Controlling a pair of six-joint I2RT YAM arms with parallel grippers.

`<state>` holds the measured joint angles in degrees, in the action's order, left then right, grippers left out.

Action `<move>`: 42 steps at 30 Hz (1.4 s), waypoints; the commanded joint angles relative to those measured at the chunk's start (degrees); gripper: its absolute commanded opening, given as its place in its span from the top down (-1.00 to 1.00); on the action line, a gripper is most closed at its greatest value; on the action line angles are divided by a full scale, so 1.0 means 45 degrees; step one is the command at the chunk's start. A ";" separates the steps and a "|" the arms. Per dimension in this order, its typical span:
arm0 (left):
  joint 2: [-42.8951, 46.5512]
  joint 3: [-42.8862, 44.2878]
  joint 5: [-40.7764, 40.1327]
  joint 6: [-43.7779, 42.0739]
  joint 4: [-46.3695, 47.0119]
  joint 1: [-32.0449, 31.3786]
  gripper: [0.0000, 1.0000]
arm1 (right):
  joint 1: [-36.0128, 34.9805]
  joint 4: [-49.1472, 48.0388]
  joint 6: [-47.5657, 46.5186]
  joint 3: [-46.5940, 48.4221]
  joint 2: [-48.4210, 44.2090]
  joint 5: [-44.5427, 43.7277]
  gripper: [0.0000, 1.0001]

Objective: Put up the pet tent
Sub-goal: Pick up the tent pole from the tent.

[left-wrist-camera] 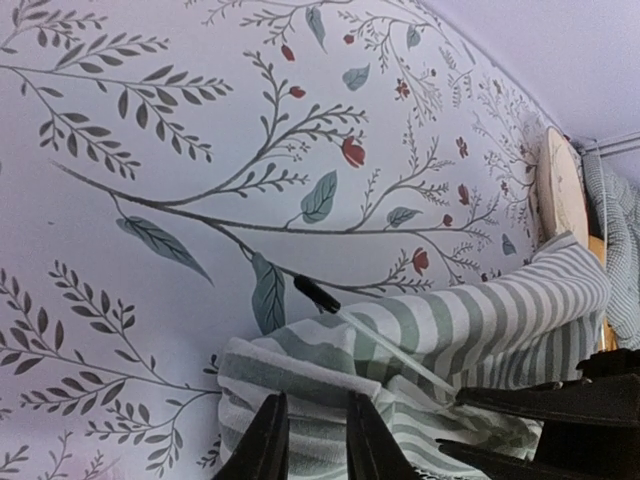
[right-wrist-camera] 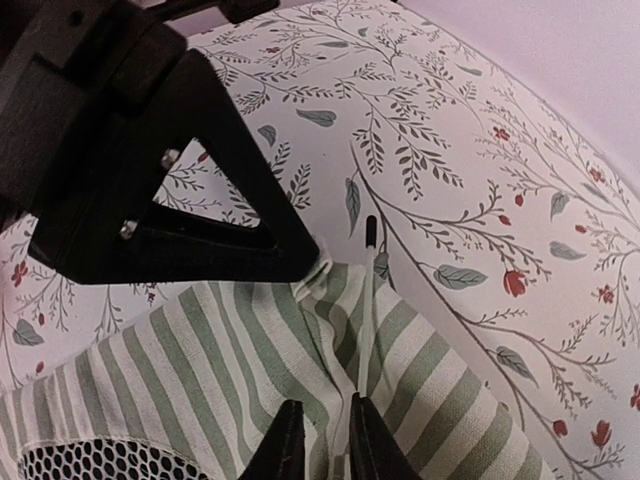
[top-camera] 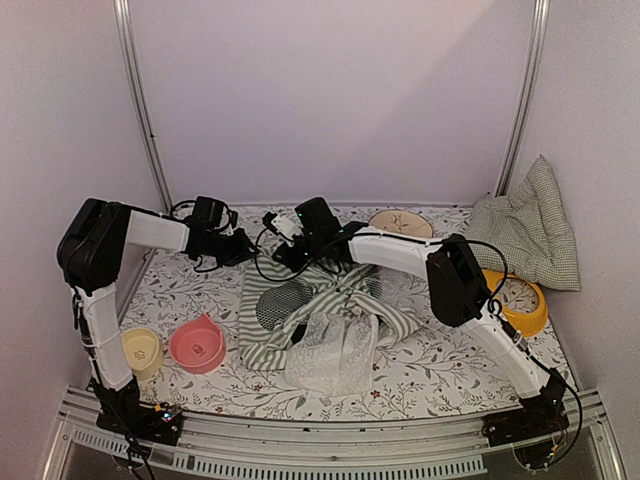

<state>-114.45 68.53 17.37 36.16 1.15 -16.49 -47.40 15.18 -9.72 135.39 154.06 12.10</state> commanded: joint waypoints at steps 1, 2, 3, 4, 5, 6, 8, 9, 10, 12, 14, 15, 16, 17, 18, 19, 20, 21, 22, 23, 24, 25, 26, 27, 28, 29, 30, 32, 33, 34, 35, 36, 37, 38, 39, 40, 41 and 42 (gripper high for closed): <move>0.0262 0.0018 0.0009 -0.0262 -0.0157 -0.0115 0.56 | -0.0130 0.0282 -0.0343 0.0167 -0.0442 -0.0359 0.49; 0.0496 -0.0020 -0.0001 -0.0263 -0.0157 -0.0116 0.56 | -0.0108 0.0294 -0.0419 0.0167 -0.0343 -0.0405 0.47; 0.0713 -0.0064 -0.0015 -0.0258 -0.0143 -0.0106 0.56 | -0.0094 0.0308 -0.0490 0.0167 -0.0267 -0.0428 0.47; 0.0774 -0.0104 -0.0014 -0.0262 -0.0107 -0.0107 0.56 | -0.0102 0.0322 -0.0520 0.0167 -0.0182 -0.0441 0.47; 0.0784 -0.0101 0.0005 -0.0263 -0.0099 -0.0108 0.56 | -0.0099 0.0319 -0.0534 0.0167 -0.0132 -0.0488 0.49; 0.0786 -0.0126 0.0008 -0.0277 -0.0099 -0.0115 0.56 | -0.0105 0.0310 -0.0521 0.0167 -0.0099 -0.0509 0.52; 0.0772 -0.0097 0.0054 -0.0292 -0.0099 -0.0115 0.57 | -0.0108 0.0266 -0.0446 0.0167 -0.0044 -0.0550 0.56; 0.0760 -0.0076 0.0082 -0.0300 -0.0109 -0.0109 0.57 | -0.0102 0.0260 -0.0441 0.0184 -0.0010 -0.0605 0.57; 0.0785 -0.0074 0.0071 -0.0316 -0.0144 -0.0105 0.57 | -0.0103 0.0262 -0.0439 0.0191 0.0001 -0.0782 0.58; 0.0856 -0.0132 -0.0019 -0.0340 -0.0168 -0.0115 0.56 | -0.0097 0.0296 -0.0486 0.0172 -0.0098 -0.1224 0.55; 0.0888 -0.0189 -0.0011 -0.0370 -0.0175 -0.0098 0.55 | -0.0110 0.0262 -0.0637 0.0130 -0.0259 -0.1352 0.49; 0.0884 -0.0183 -0.0002 -0.0379 -0.0191 -0.0082 0.55 | -0.0104 0.0245 -0.0744 0.0138 -0.0333 -0.1389 0.46; 0.0883 -0.0189 0.0022 -0.0380 -0.0179 -0.0085 0.55 | -0.0111 0.0238 -0.0837 0.0146 -0.0398 -0.1442 0.43; 0.0888 -0.0207 0.0032 -0.0380 -0.0150 -0.0078 0.55 | -0.0095 0.0230 -0.0979 0.0147 -0.0465 -0.1473 0.42; 0.0884 -0.0224 0.0048 -0.0370 -0.0125 -0.0080 0.55 | -0.0076 0.0246 -0.1043 0.0147 -0.0517 -0.1514 0.40; 0.0883 -0.0229 0.0057 -0.0362 -0.0104 -0.0068 0.55 | -0.0081 0.0265 -0.1107 0.0157 -0.0565 -0.1531 0.39; 0.0883 -0.0227 0.0066 -0.0360 -0.0099 -0.0081 0.55 | -0.0062 0.0292 -0.1119 0.0153 -0.0659 -0.1535 0.39; 0.0883 -0.0229 0.0076 -0.0360 -0.0099 -0.0068 0.55 | -0.0040 0.0317 -0.1119 0.0121 -0.0768 -0.1514 0.39; 0.0876 -0.0229 0.0078 -0.0375 -0.0099 -0.0066 0.55 | -0.0044 0.0323 -0.1090 0.0078 -0.0884 -0.1472 0.38; 0.0865 -0.0229 0.0083 -0.0379 -0.0099 -0.0071 0.55 | -0.0040 0.0331 -0.1070 0.0082 -0.1006 -0.1433 0.37; 0.0854 -0.0210 0.0113 -0.0377 -0.0082 -0.0076 0.55 | -0.0035 0.0325 -0.1038 0.0061 -0.1102 -0.1411 0.37; 0.0831 -0.0200 0.0138 -0.0367 -0.0080 -0.0082 0.55 | -0.0044 0.0314 -0.1008 0.0026 -0.1241 -0.1376 0.36; 0.0826 -0.0182 0.0147 -0.0351 -0.0079 -0.0078 0.55 | -0.0050 0.0332 -0.0974 0.0012 -0.1366 -0.1343 0.35; 0.0815 -0.0172 0.0162 -0.0374 -0.0079 -0.0084 0.55 | -0.0031 0.0337 -0.0940 -0.0026 -0.1472 -0.1292 0.33; 0.0807 -0.0171 0.0179 -0.0379 -0.0079 -0.0073 0.55 | -0.0041 0.0338 -0.0920 -0.0072 -0.1595 -0.1259 0.32; 0.0805 -0.0171 0.0191 -0.0380 -0.0079 -0.0060 0.55 | -0.0044 0.0355 -0.0880 -0.0154 -0.1708 -0.1206 0.31; 0.0796 -0.0171 0.0185 -0.0380 -0.0065 -0.0048 0.55 | -0.0025 0.0357 -0.0857 -0.0254 -0.1832 -0.1124 0.29; 0.0793 -0.0155 0.0240 -0.0375 -0.0045 -0.0050 0.55 | -0.0031 0.0477 -0.0750 -0.0435 -0.1974 -0.1083 0.28; 0.0787 -0.0142 0.0242 -0.0365 -0.0024 -0.0044 0.55 | 0.0008 0.0565 -0.0734 -0.0482 -0.1992 -0.1077 0.27; 0.0771 -0.0135 0.0257 -0.0361 -0.0021 -0.0039 0.55 | 0.0047 0.0657 -0.0732 -0.0619 -0.1965 -0.0937 0.27; 0.0767 -0.0132 0.0279 -0.0355 -0.0021 -0.0016 0.55 | 0.0101 0.0819 -0.0732 -0.0679 -0.1913 -0.0761 0.27; 0.0766 -0.0132 0.0308 -0.0350 -0.0004 -0.0025 0.55 | 0.0149 0.1013 -0.0717 -0.0676 -0.1814 -0.0555 0.27; 0.0771 -0.0115 0.0319 -0.0354 -0.0001 -0.0012 0.55 | 0.0189 0.1228 -0.0713 -0.0688 -0.1711 -0.0342 0.27; 0.0767 -0.0103 0.0335 -0.0355 -0.0018 -0.0010 0.55 | 0.0204 0.1433 -0.0712 -0.0692 -0.1610 -0.0176 0.27; 0.0766 -0.0094 0.0340 -0.0372 -0.0020 -0.0022 0.55 | 0.0218 0.1598 -0.0712 -0.0683 -0.1510 -0.0053 0.27; 0.0771 -0.0093 0.0355 -0.0376 -0.0021 -0.0009 0.55 | 0.0220 0.1731 -0.0712 -0.0679 -0.1404 0.0053 0.27; 0.0767 -0.0076 0.0369 -0.0379 -0.0021 0.0005 0.55 | 0.0247 0.1818 -0.0702 -0.0679 -0.1303 0.0096 0.27; 0.0754 -0.0059 0.0378 -0.0380 -0.0021 0.0026 0.55 | 0.0290 0.1850 -0.0675 -0.0696 -0.1205 0.0130 0.27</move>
<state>-112.71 68.10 18.02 35.29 0.89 -16.49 -46.89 19.59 -13.54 133.25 147.22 9.96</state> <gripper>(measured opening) 0.225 0.366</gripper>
